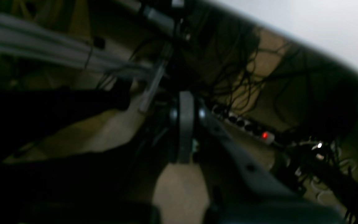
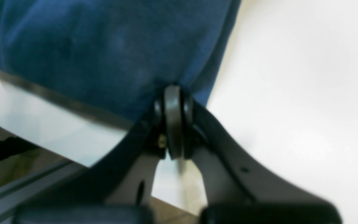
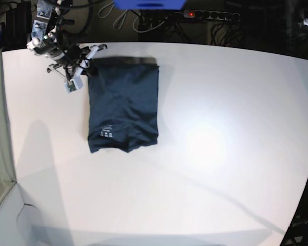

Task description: Layout the t-shirt on the table in an organized manner, then fold the t-shirt properly

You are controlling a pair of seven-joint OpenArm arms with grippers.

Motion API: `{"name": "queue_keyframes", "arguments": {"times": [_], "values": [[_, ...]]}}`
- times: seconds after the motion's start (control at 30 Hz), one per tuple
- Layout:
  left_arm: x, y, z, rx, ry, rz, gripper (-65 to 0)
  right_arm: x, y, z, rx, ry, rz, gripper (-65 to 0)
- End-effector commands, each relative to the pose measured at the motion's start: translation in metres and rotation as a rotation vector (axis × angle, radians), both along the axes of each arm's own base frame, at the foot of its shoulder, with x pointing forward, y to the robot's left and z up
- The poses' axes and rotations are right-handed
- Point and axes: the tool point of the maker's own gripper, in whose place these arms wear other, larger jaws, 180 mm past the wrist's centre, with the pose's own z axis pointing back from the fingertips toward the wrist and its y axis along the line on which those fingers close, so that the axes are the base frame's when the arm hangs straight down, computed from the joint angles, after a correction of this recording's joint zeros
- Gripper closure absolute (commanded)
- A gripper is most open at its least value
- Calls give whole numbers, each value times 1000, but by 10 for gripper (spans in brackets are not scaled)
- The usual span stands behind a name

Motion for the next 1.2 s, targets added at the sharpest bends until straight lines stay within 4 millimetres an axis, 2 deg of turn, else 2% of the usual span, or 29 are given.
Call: {"name": "queue_keyframes", "arguments": {"times": [0.0, 0.2, 0.33, 0.43, 0.5, 0.63, 0.77, 0.83, 0.9, 0.97, 1.07, 1.17], "values": [[0, 9, 12, 40, -4, -8, -1, 2, -3, 4, -12, -12, 0, 0], [-3, 9, 11, 40, 7, -8, -1, -3, -4, 3, -10, -14, 0, 0], [-16, 9, 11, 45, 43, -11, -1, 0, -2, 10, 21, -84, -16, 0], [-25, 10, 9, 42, 69, -10, -1, 0, -28, 13, -1, -110, -94, 0], [-25, 5, 1, 23, 92, -29, -1, -3, -47, 14, -27, -109, -144, 0], [-33, -15, -34, -77, 177, -87, -1, -13, -80, 15, -73, -102, -221, 0], [-40, -21, -70, -164, 196, -127, -1, -45, -126, 13, -144, -59, -343, 0], [-44, -19, -87, -179, 203, -149, -1, -67, -153, 16, -198, -29, -396, 0], [-54, -19, -106, -192, 242, -163, -1, -90, -172, 15, -238, 9, -430, 0], [-69, -25, -125, -225, 266, -154, -1, -111, -184, 13, -261, 48, -459, 0], [-74, -35, -149, -262, 260, -163, -1, -138, -202, 11, -289, 97, -510, 0], [-86, -52, -176, -320, 254, -160, -1, -161, -211, -2, -265, 113, -567, 0]]}}
